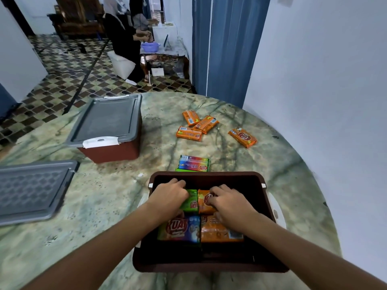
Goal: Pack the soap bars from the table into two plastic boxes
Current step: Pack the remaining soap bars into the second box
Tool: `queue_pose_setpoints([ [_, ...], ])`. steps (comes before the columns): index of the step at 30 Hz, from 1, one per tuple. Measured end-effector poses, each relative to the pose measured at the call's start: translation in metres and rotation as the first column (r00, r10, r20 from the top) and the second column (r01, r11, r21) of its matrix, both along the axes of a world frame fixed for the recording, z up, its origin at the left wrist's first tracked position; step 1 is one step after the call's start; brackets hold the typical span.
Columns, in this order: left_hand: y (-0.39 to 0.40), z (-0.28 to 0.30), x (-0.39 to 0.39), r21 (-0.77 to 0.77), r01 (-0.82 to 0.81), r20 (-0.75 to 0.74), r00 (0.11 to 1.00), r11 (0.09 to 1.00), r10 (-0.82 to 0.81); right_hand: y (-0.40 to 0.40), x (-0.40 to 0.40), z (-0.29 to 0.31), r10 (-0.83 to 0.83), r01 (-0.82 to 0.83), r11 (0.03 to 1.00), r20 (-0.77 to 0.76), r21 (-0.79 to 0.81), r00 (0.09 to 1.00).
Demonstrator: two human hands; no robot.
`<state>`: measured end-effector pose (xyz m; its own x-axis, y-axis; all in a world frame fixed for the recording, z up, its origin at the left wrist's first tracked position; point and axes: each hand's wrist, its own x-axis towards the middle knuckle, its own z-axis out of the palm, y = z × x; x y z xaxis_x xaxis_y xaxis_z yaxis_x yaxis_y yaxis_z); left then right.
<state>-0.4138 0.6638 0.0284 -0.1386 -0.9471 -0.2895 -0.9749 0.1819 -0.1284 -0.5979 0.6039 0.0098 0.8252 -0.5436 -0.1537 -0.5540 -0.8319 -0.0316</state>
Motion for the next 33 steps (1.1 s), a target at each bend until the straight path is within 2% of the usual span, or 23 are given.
queue_pose_setpoints([
  [2,-0.005,0.009,-0.001,-0.012,0.02,-0.01,1.0,1.0,-0.02,-0.009,0.001,0.017,0.0,-0.004,0.996,0.038,0.089,0.999],
  [4,-0.011,0.025,0.005,-0.11,-0.025,-0.187,0.982,0.994,0.004,-0.022,0.004,0.041,-0.078,0.037,0.982,0.219,0.185,0.973],
  [6,-0.026,0.041,0.018,-0.259,-0.133,-0.374,0.927,0.957,0.028,-0.043,0.014,0.063,-0.15,0.069,0.976,0.406,0.206,0.901],
  [8,-0.049,0.05,0.031,-0.301,-0.187,-0.375,0.925,0.935,0.064,-0.071,0.028,0.073,-0.217,0.11,0.964,0.477,0.241,0.852],
  [11,-0.098,0.037,0.045,-0.115,-0.173,-0.194,0.97,0.978,0.148,-0.123,0.058,0.052,-0.293,0.184,0.93,0.341,0.317,0.893],
  [13,-0.121,0.016,0.052,0.051,-0.159,-0.115,0.98,0.986,0.164,-0.147,0.078,0.026,-0.28,0.203,0.913,0.182,0.354,0.942],
  [15,-0.14,-0.011,0.057,0.144,-0.134,-0.013,0.99,0.98,0.137,-0.164,0.097,-0.002,-0.241,0.199,0.905,0.067,0.377,0.968],
  [17,-0.148,-0.033,0.058,0.142,-0.103,0.089,0.992,0.985,0.091,-0.174,0.11,-0.025,-0.22,0.208,0.906,-0.009,0.368,0.976],
  [20,-0.152,-0.053,0.06,0.087,-0.037,0.165,0.986,0.996,0.023,-0.187,0.12,-0.05,-0.187,0.209,0.926,-0.098,0.314,0.977],
  [25,-0.16,-0.057,0.077,-0.102,0.094,0.09,0.992,0.99,-0.085,-0.206,0.124,-0.061,-0.158,0.143,0.966,0.051,0.216,0.986],
  [27,-0.16,-0.061,0.083,-0.04,0.149,0.004,0.989,0.988,-0.149,-0.205,0.125,-0.061,-0.111,0.101,0.981,0.05,0.167,0.993],
  [29,-0.161,-0.065,0.083,0.019,0.134,-0.046,0.99,0.991,-0.133,-0.204,0.124,-0.059,-0.11,0.1,0.976,0.043,0.192,0.993],
  [33,-0.175,-0.062,0.071,0.041,0.106,-0.036,0.994,0.994,-0.104,-0.203,0.121,-0.049,-0.146,0.145,0.969,-0.011,0.202,0.989],
])
